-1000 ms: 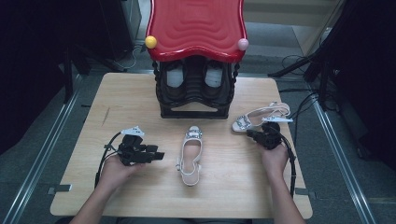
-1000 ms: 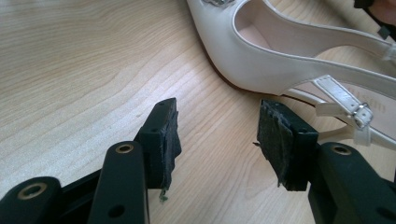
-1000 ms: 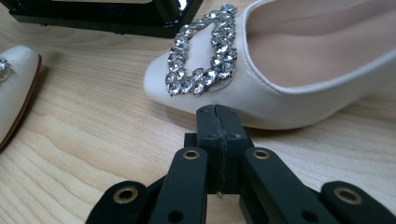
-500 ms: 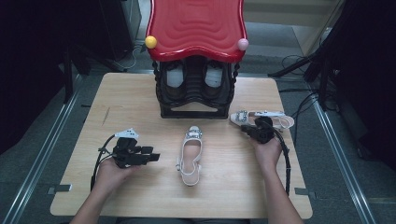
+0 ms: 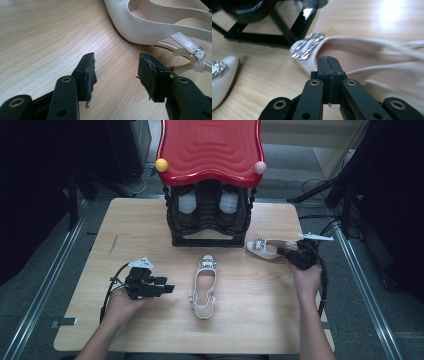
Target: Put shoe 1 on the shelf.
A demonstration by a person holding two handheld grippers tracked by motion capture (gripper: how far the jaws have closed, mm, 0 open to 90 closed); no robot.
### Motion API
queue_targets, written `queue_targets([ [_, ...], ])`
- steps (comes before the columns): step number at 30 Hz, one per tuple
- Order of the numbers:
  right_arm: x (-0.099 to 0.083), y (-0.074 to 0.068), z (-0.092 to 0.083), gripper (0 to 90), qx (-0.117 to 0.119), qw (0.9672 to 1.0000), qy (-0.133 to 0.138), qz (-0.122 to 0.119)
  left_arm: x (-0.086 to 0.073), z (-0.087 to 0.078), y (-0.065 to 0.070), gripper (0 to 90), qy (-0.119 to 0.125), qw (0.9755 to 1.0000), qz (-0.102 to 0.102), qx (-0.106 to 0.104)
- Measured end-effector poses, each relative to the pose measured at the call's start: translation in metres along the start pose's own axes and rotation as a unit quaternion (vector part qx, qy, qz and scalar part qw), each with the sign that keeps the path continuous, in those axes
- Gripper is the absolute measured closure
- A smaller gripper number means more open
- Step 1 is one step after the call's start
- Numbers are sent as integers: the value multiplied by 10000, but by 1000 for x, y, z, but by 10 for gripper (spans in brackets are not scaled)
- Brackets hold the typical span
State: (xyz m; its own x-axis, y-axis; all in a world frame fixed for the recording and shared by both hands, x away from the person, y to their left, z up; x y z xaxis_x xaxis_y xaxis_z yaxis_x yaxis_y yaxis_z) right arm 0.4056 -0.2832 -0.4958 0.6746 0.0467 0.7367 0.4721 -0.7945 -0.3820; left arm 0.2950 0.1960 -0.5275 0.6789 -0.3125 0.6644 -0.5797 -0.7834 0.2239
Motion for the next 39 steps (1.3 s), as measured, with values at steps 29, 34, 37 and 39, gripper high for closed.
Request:
queue_targets([
  [29, 2, 35, -13, 900, -355, 9983, -381, 265, -3, 3, 6, 481, -122, 9997, 195, -27],
  [34, 1, 29, -12, 900, -311, 9985, -365, 252, -2, 4, 5, 480, -103, 9997, 212, -33],
  [37, -1, 25, -14, 900, -228, 9988, -327, 294, -1, 5, 6, 481, -105, 9997, 227, -22],
  [39, -1, 20, -16, 900, -212, 9990, -299, 264, 0, 5, 6, 481, -90, 9997, 220, -45],
])
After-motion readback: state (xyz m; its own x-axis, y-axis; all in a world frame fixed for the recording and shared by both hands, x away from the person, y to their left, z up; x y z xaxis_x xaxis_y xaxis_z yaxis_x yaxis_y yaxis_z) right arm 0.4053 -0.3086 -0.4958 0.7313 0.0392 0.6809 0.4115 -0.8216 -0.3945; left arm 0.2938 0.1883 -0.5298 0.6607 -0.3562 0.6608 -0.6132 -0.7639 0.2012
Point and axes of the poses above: each handheld gripper's, and its own axes: z roughly forward along the jaws, x roughly out of its top, y roughly to its right, the point moved 2 cm from there along z, roughly forward along the jaws, and after that the axes turned 10 degrees about x, right-handed, at the moved point
